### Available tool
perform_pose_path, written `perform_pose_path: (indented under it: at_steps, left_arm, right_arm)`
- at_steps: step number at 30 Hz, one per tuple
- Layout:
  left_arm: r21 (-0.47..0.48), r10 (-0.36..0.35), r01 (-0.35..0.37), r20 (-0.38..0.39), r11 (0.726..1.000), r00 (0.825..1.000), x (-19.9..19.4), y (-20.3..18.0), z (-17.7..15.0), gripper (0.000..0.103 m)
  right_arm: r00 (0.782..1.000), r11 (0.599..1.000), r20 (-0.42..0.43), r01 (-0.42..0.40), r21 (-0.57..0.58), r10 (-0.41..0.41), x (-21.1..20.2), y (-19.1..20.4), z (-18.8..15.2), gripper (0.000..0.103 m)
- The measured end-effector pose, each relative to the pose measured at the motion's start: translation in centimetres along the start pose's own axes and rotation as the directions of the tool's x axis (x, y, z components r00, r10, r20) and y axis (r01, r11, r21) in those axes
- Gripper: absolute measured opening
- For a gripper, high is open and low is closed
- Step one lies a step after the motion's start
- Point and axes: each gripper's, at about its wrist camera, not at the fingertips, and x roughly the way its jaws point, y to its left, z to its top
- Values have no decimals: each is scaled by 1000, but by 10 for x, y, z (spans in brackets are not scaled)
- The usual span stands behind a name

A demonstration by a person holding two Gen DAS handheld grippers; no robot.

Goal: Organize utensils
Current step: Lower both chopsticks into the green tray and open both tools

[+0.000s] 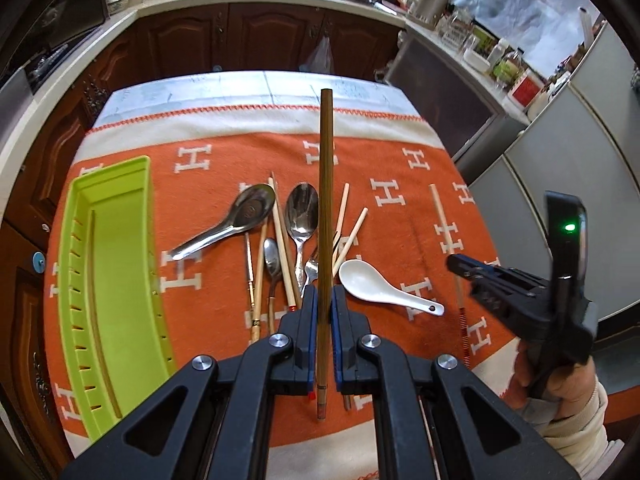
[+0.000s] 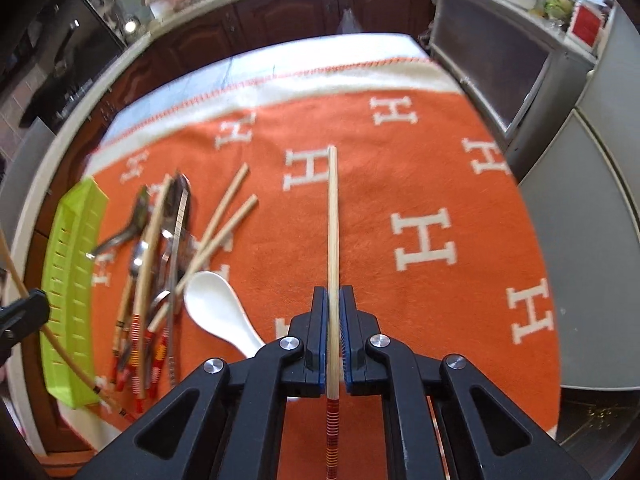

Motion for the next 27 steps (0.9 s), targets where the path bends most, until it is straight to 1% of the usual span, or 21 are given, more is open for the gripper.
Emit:
perform_pose_path:
  at_steps: [3,6,10,13,16,18,22,25,27]
  left_arm:
    - [0,-9,9,28,1000,1000,-16,1,-5,4]
    - [2,-13,13,58,1000,998,-34,5,-12,4]
    - [-15,7,-6,98,1000,995,-65,19,-24,4]
    - [-40,35,-30,127,999,991,-89,34,-30,4]
    - [-72,95,-85,145,994,985,-109,55,-32,4]
    - [-107,135,-120,138,987,981,-117,74,-33,4]
    - [-175,188,-168,109,970,976,-121,112,-34,4]
    - [-211,218,-195,87,958,972,-114,138,-32,4]
    - [-238,225,-202,71,950,972,-106,157,-28,4]
  right_arm:
    - [999,1000,42,-27,11,27,-28,-1,-3,5]
    - [994,997,75,-83,3,83,-59,6,-7,5]
    - [977,980,80,-195,-49,198,-89,36,-10,5]
    - [961,960,57,-263,-99,269,-99,72,-14,5]
    - [947,936,15,-314,-158,321,-104,115,-17,5]
    - [937,920,-17,-345,-187,348,-103,144,-18,5]
    - [913,892,-85,-409,-195,400,-94,203,-14,5]
    - [900,880,-128,-435,-190,417,-79,249,-6,5]
    - [889,872,-154,-454,-184,431,-65,270,-2,5]
